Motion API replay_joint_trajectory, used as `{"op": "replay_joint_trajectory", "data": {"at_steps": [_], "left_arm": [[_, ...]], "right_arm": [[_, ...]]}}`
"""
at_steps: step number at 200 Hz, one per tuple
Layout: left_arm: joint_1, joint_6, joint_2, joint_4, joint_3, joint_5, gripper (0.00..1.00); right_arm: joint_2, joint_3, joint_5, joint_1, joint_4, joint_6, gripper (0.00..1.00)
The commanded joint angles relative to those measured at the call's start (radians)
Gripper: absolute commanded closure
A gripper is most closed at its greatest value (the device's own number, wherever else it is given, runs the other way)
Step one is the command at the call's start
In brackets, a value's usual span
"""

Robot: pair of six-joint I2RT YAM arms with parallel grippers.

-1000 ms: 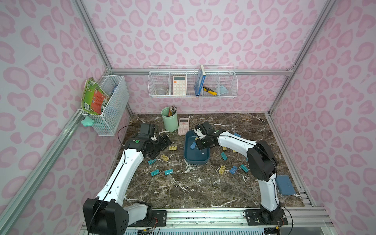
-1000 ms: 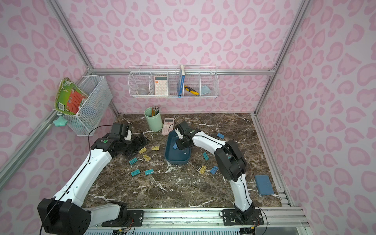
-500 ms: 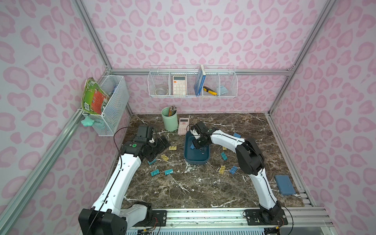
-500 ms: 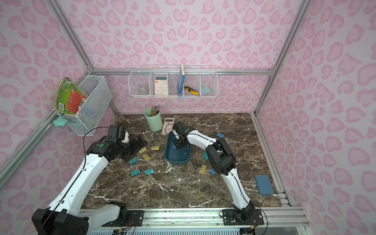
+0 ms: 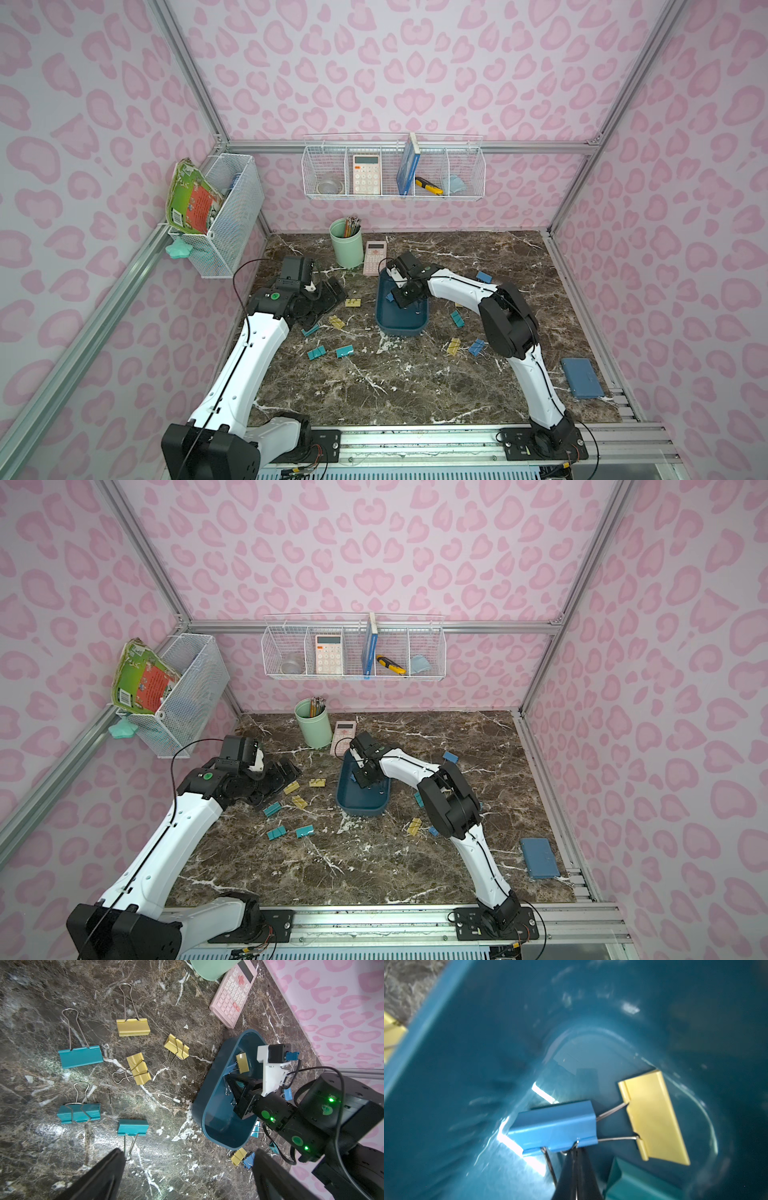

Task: Take out the binder clips from the storage box
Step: Pick up the binder clip from the storage box, then place the binder clip at the center of the board.

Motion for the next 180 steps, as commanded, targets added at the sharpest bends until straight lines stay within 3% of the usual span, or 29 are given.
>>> {"op": "replay_joint_trajectory", "data": {"at_steps": [1, 46, 98, 126, 180], "left_arm": [[0.0, 0.013, 0.01, 0.01, 0.01, 0.016, 0.01], [-0.006, 0.021, 0.052, 0.042, 0.018, 0.057, 0.01], [-0.062, 0.038, 0.123, 0.078, 0.045, 0.077, 0.01], [-0.091, 0.038, 0.163, 0.079, 0.075, 0.093, 0.01], [-0.118, 0.01, 0.14, 0.074, 0.061, 0.082, 0.01]], "right_arm": [[-0.067, -0.009, 0.002, 0.003, -0.038, 0.041, 1.0], [-0.266, -0.126, 0.04, -0.004, -0.021, 0.122, 1.0], [-0.526, -0.419, 0.127, -0.083, 0.009, 0.271, 1.0], [-0.603, -0.547, 0.21, -0.184, -0.022, 0.326, 1.0], [-0.646, -0.692, 0.228, -0.466, 0.065, 0.328, 1.0]]}}
